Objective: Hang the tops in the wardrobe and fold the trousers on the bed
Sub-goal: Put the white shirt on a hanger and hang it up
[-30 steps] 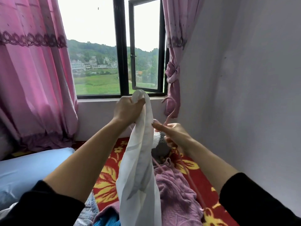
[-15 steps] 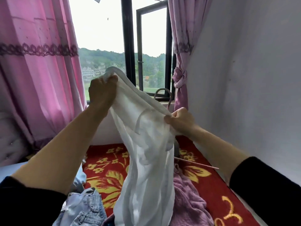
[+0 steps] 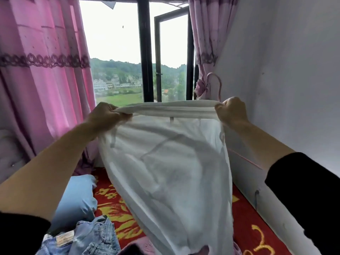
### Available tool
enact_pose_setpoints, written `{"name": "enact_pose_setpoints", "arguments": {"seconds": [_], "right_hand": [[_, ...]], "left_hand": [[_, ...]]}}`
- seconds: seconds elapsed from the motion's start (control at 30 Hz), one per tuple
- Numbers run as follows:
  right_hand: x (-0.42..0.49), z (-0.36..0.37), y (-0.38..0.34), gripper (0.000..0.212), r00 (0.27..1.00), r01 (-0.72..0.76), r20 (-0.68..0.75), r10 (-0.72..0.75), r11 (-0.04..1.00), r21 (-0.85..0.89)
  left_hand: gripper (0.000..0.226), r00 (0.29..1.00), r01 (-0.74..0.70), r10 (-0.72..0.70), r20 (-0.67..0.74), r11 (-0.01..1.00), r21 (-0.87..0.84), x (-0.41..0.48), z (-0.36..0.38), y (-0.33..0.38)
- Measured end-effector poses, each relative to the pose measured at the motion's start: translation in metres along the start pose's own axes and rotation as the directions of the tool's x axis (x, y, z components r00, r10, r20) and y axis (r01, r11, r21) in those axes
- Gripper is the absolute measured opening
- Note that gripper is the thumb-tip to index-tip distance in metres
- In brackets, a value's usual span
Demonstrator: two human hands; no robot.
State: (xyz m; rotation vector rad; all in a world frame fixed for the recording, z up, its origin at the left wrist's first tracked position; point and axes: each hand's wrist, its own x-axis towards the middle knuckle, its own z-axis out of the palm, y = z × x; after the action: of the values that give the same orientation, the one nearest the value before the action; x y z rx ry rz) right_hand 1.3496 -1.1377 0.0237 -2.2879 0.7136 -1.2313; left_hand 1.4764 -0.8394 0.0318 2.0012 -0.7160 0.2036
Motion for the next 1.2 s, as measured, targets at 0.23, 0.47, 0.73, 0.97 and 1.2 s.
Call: {"name": "enact_pose_setpoints", "arguments": {"seconds": [0.23,0.47,0.73,0.97,1.2], "right_hand": [[-0.042,0.018,0.035,0.027,0.913,-0.348,0.334,0.236,0.877,0.332],[-0.087,0.026,0.083,0.032,0.889,-0.430,0.404,0.216,0.696,0.575],[-0.124,0.021,0.132,0.028,0.828,-0.558,0.492,0.270,0.493,0.667],[-0.131,0.021,0.135,0.029,0.740,-0.667,0.639,0.209,0.352,0.657],[-0.151,0.036,0.110,0.029,0.763,-0.498,0.623,0.176,0.773,0.392]], "left_hand": [[0.010,0.994,0.108,-0.104,0.033,0.978,-0.176,0.000,0.056,-0.005],[0.028,0.998,-0.051,0.057,-0.006,0.942,0.333,0.007,0.102,-0.041],[0.057,0.986,-0.038,0.124,-0.107,0.807,0.589,0.000,0.106,-0.072],[0.076,0.996,0.075,-0.027,-0.087,0.796,0.601,-0.006,0.097,-0.079],[0.082,0.992,0.118,-0.070,-0.106,0.815,0.567,-0.018,0.093,-0.073]]}}
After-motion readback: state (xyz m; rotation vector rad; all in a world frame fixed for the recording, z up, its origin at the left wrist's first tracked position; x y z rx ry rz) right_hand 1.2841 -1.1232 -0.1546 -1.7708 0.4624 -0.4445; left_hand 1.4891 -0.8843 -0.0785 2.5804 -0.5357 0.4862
